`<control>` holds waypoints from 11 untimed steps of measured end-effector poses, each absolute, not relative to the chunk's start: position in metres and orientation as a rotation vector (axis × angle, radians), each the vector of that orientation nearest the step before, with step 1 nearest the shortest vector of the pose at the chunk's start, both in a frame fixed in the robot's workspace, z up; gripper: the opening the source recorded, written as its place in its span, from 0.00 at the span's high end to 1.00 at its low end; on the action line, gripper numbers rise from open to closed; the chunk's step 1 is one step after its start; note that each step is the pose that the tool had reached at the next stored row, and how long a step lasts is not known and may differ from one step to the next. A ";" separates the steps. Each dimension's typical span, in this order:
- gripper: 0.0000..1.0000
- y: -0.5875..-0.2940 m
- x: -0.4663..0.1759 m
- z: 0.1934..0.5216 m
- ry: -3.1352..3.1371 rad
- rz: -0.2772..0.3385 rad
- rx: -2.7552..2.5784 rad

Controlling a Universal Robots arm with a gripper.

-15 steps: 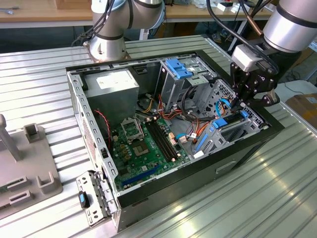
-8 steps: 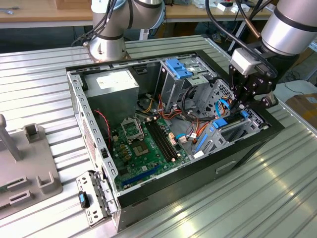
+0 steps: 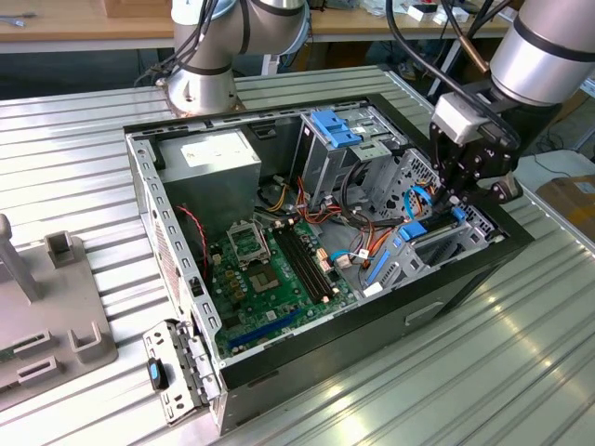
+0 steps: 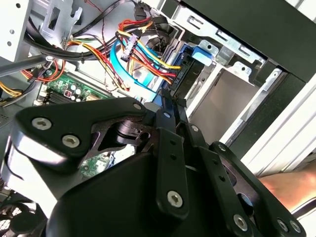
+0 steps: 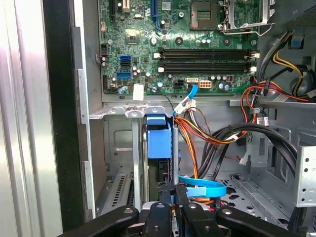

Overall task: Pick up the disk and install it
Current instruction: 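Insert the second disk wire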

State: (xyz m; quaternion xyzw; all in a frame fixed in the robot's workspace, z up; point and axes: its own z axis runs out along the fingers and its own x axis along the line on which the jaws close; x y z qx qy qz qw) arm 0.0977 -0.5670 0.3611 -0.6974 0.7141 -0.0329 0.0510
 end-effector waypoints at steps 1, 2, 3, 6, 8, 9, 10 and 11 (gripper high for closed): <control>0.84 -0.567 0.098 0.361 2.171 -0.102 -2.123; 0.84 -0.567 0.097 0.361 2.168 -0.105 -2.123; 0.84 -0.568 0.097 0.360 2.165 -0.108 -2.121; 0.84 -0.569 0.093 0.360 2.160 -0.113 -2.119; 0.84 -0.570 0.092 0.360 2.158 -0.114 -2.117; 0.84 -0.570 0.091 0.360 2.154 -0.113 -2.116; 0.84 -0.570 0.091 0.360 2.151 -0.114 -2.117; 0.84 -0.570 0.091 0.359 2.144 -0.115 -2.123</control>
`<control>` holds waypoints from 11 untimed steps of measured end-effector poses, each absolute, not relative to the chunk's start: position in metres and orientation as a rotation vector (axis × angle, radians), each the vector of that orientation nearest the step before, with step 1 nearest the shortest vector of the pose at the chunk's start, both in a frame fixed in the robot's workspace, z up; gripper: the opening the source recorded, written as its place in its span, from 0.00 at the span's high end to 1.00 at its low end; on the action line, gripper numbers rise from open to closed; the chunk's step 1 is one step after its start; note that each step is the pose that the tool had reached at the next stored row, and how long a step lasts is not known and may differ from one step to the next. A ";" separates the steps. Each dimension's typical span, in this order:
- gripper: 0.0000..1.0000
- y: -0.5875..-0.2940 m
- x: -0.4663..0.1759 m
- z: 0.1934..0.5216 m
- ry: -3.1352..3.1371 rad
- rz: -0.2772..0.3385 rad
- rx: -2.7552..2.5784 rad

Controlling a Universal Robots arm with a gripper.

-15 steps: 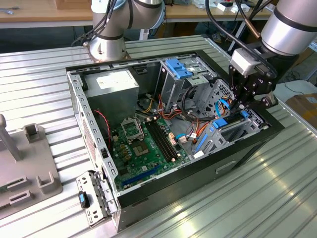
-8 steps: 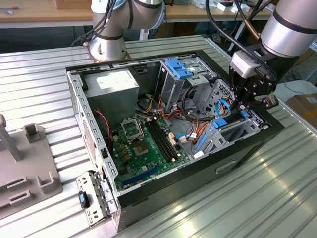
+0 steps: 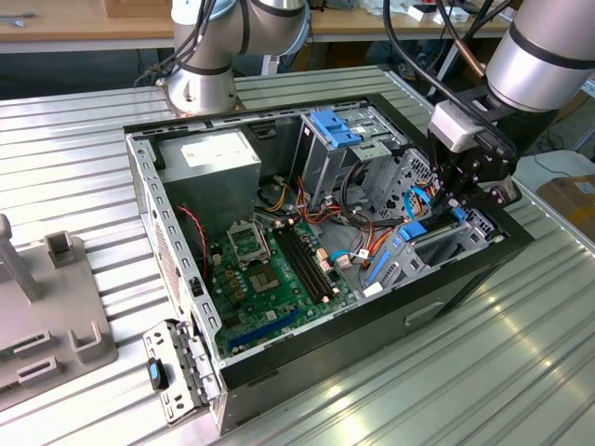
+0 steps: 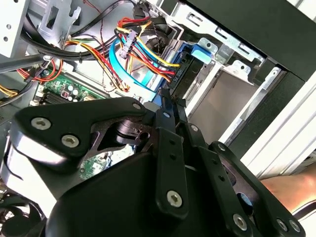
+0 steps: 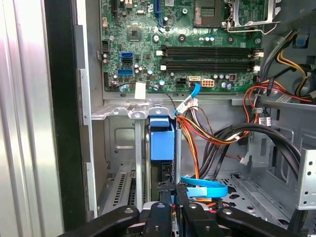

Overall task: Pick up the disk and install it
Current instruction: 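Insert the second disk wire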

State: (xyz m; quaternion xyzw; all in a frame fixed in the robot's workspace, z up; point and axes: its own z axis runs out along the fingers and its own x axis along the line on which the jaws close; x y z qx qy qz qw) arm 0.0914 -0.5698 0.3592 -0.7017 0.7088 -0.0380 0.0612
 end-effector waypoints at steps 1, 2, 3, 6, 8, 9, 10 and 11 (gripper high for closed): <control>0.84 -0.570 0.091 0.359 2.136 -0.116 -2.129; 0.84 -0.570 0.091 0.358 2.126 -0.118 -2.135; 0.84 -0.570 0.091 0.358 2.119 -0.119 -2.140; 0.84 -0.570 0.091 0.358 2.096 -0.124 -2.156; 0.84 -0.570 0.091 0.358 2.095 -0.123 -2.156; 0.84 -0.570 0.091 0.357 2.093 -0.120 -2.153; 0.84 -0.571 0.091 0.357 2.093 -0.120 -2.153; 0.84 -0.572 0.091 0.357 2.093 -0.120 -2.153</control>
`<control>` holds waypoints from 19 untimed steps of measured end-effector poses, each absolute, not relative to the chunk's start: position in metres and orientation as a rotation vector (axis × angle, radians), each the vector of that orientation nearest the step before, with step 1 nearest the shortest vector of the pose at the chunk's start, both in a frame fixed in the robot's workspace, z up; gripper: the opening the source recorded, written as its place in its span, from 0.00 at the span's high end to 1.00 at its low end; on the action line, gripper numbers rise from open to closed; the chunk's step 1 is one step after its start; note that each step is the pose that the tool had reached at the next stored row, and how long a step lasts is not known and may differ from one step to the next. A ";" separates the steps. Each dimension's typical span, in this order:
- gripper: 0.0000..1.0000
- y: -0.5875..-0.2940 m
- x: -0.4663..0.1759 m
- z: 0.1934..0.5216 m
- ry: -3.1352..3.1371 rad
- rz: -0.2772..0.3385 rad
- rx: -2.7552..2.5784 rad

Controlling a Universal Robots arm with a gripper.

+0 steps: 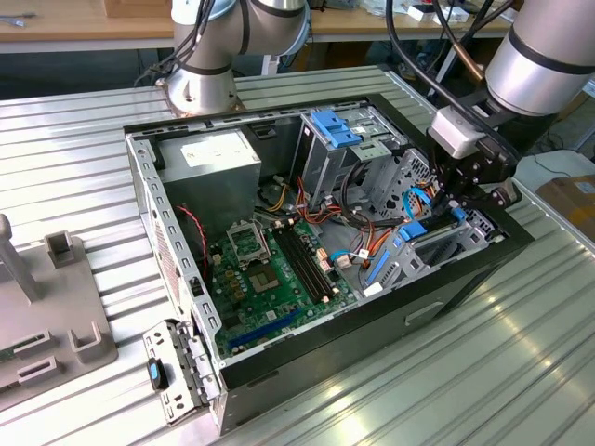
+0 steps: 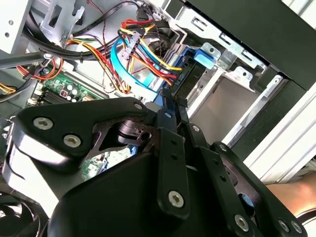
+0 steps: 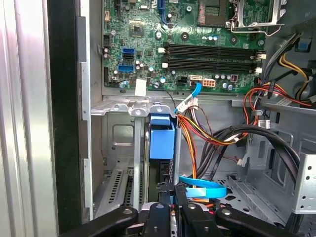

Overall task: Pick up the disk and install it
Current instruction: 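Insert the second disk wire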

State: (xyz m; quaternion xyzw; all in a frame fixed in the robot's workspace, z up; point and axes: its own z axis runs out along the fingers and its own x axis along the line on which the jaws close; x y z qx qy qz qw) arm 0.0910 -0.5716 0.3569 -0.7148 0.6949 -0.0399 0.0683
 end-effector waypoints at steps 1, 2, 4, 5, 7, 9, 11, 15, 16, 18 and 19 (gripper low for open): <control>0.84 -0.573 0.091 0.357 2.093 -0.120 -2.153; 0.84 -0.573 0.091 0.357 2.093 -0.120 -2.153; 0.84 -0.573 0.091 0.356 2.093 -0.120 -2.152; 0.84 -0.573 0.091 0.356 2.093 -0.120 -2.152; 0.84 -0.573 0.091 0.356 2.089 -0.109 -2.146; 0.84 -0.573 0.091 0.356 2.087 -0.103 -2.143; 0.84 -0.573 0.091 0.355 2.086 -0.101 -2.142; 0.84 -0.574 0.091 0.354 2.083 -0.093 -2.138; 0.84 -0.574 0.091 0.354 2.080 -0.083 -2.133; 0.84 -0.574 0.091 0.354 2.078 -0.078 -2.130; 0.84 -0.577 0.091 0.354 2.078 -0.078 -2.130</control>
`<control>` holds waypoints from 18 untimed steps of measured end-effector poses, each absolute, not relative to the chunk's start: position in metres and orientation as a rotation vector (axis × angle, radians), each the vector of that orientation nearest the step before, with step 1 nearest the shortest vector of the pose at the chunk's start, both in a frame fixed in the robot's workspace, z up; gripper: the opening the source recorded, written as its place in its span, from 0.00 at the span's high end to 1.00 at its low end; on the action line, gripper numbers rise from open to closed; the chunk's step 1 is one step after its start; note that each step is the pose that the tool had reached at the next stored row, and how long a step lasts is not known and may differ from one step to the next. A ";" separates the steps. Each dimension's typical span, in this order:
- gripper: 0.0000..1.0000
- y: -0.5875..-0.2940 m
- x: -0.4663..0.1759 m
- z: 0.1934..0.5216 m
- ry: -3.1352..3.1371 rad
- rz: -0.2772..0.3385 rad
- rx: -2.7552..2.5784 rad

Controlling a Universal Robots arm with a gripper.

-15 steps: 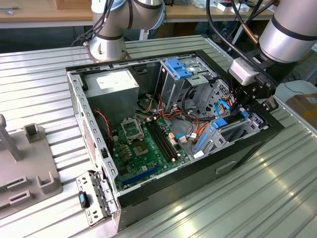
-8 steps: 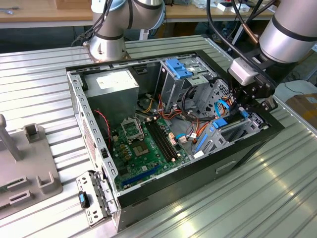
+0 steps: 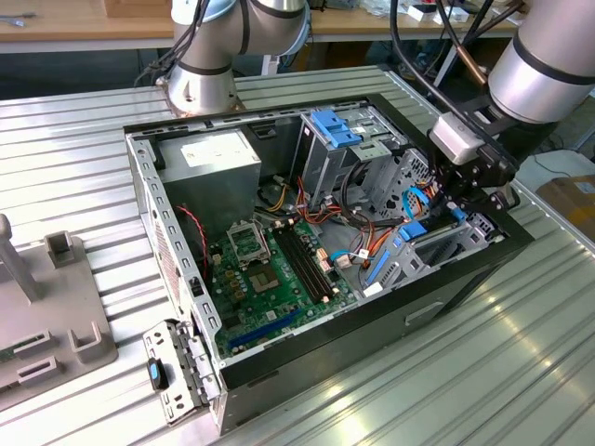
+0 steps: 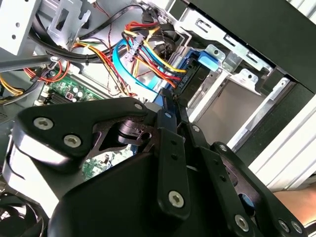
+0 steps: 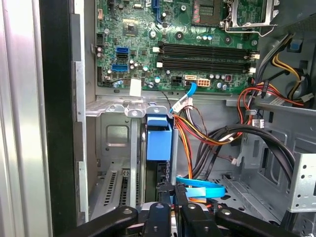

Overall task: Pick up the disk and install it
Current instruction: 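Insert the second disk wire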

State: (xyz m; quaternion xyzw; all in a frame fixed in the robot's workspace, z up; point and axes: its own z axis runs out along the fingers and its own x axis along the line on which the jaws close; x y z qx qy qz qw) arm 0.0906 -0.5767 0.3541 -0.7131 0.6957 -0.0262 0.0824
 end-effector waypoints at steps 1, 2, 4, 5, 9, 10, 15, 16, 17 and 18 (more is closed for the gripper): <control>0.84 -0.577 0.091 0.354 2.078 -0.078 -2.130; 0.84 -0.577 0.091 0.354 2.078 -0.078 -2.130; 0.84 -0.578 0.091 0.353 2.078 -0.077 -2.128; 0.84 -0.578 0.091 0.353 2.078 -0.076 -2.128; 0.84 -0.578 0.091 0.353 2.080 -0.068 -2.118; 0.84 -0.578 0.091 0.353 2.078 -0.063 -2.115; 0.84 -0.580 0.091 0.353 2.072 -0.046 -2.106; 0.84 -0.581 0.091 0.353 2.072 -0.046 -2.106; 0.84 -0.582 0.091 0.353 2.072 -0.046 -2.106; 0.84 -0.582 0.091 0.353 2.072 -0.046 -2.105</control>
